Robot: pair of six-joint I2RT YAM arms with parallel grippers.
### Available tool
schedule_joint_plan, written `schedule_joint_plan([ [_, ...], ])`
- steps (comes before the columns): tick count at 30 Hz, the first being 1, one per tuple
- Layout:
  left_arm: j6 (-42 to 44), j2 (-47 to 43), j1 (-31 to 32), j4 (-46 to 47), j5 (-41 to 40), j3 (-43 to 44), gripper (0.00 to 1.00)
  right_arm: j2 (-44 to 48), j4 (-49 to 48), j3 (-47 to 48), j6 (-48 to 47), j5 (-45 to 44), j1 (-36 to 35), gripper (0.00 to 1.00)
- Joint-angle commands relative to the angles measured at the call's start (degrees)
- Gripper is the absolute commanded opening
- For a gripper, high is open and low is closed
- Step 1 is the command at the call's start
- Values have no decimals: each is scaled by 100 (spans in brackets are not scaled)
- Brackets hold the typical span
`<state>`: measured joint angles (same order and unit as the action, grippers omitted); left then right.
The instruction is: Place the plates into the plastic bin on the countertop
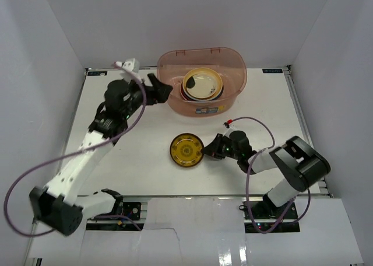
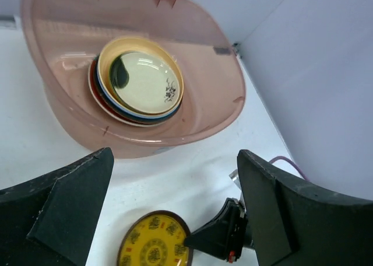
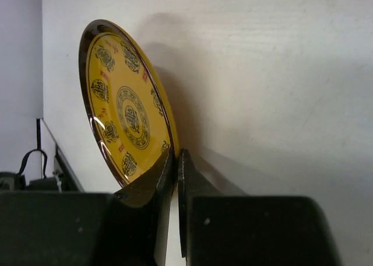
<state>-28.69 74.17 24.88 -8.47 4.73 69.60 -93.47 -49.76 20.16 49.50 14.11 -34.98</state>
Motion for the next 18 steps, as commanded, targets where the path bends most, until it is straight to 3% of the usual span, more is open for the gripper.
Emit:
schedule_joint_plan([
  [1,425,-1644,-1,-268,-384,-1112,98,1133,482,-127,-457,311,-44,8],
  [3,574,-2307,-10,-830,-936,-1887,98,2011,1619,127,-940,303,-53,8],
  [6,680,-3424,-10,-1446,-1141,-2687,98,3015,2721,766,-1432,-47,-26,8],
  [9,654,-4234,-19,-1719,-1387,-3179,98,3186,3120,1444,-1723,-164,245,8],
  [12,619,-4499,-19,-1711,-1519,-3173,98,2443,3270,2751,-1750,188,807,8],
  [18,768,-4192,-28,-1579,-1054,-3146,98,446,3577,5018,-1917,-48,1555,8],
])
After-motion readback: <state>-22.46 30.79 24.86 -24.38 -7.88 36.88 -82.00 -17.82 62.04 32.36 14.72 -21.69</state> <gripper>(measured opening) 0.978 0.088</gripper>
